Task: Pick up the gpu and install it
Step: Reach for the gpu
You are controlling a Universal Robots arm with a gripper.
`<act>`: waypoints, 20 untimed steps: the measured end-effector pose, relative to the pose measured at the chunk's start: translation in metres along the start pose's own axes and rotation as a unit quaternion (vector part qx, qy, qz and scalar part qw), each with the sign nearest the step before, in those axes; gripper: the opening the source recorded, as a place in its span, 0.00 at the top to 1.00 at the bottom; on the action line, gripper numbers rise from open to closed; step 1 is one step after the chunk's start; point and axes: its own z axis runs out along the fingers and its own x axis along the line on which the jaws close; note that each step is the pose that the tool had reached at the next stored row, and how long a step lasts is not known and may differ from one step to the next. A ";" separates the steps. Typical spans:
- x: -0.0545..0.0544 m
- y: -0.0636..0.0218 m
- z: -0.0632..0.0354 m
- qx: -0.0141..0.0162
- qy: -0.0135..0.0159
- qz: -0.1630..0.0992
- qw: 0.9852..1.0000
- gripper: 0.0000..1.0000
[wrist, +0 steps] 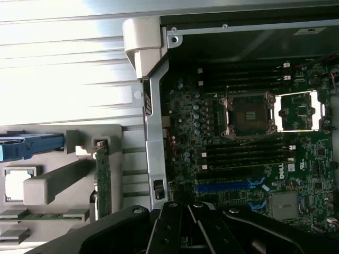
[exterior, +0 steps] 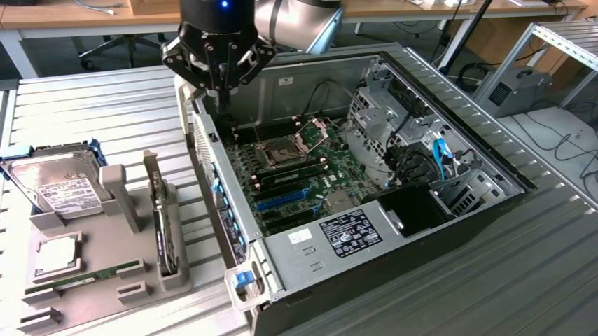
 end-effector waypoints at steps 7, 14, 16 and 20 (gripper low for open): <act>0.003 -0.0003 0.0000 0.000 0.000 0.000 1.000 0.89; 0.007 -0.0006 -0.0001 0.000 0.000 0.000 1.000 0.89; 0.009 -0.0007 -0.0002 0.000 0.000 0.000 1.000 0.89; 0.011 -0.0008 -0.0003 0.000 0.000 0.000 1.000 0.89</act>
